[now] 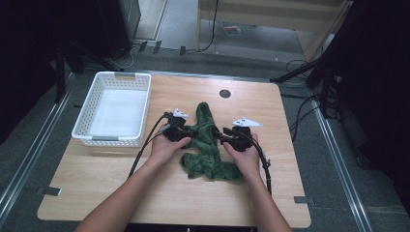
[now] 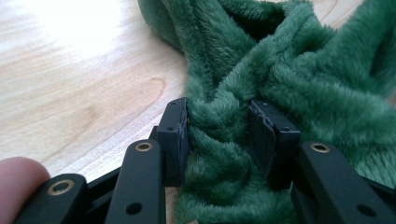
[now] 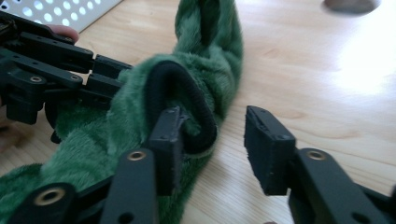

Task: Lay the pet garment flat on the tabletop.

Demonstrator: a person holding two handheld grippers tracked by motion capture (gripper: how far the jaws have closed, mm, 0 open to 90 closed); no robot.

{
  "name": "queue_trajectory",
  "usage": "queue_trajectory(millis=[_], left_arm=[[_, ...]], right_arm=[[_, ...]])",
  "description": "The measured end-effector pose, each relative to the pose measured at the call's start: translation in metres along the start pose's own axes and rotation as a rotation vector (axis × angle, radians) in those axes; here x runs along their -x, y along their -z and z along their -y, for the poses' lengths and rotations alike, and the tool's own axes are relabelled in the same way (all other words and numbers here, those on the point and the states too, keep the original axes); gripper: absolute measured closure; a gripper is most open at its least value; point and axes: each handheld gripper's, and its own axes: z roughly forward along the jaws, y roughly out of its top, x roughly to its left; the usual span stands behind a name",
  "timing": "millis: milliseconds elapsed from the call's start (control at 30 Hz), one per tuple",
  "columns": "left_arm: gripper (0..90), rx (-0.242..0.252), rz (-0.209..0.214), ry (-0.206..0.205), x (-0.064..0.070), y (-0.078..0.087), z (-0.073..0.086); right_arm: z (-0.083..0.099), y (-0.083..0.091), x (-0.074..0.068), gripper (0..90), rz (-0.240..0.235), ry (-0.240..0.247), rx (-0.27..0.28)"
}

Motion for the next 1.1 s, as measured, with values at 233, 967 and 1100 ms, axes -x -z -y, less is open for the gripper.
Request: queue_trajectory(millis=[233, 967, 1100], left_arm=[[61.8, -0.002, -0.025, -0.032, 0.004, -0.002, -0.001], [54.7, 0.093, 0.037, 0.007, -0.001, 0.017, -0.001], [45.5, 0.088, 0.086, 0.001, 0.007, 0.014, -0.004]], right_arm=[[-0.001, -0.008, -0.008, 87.3, -0.022, 0.07, -0.01], [0.028, 0.03, 0.038, 87.7, 0.263, -0.09, -0.039], [0.03, 0.027, 0.04, 87.6, 0.239, -0.087, -0.032]])
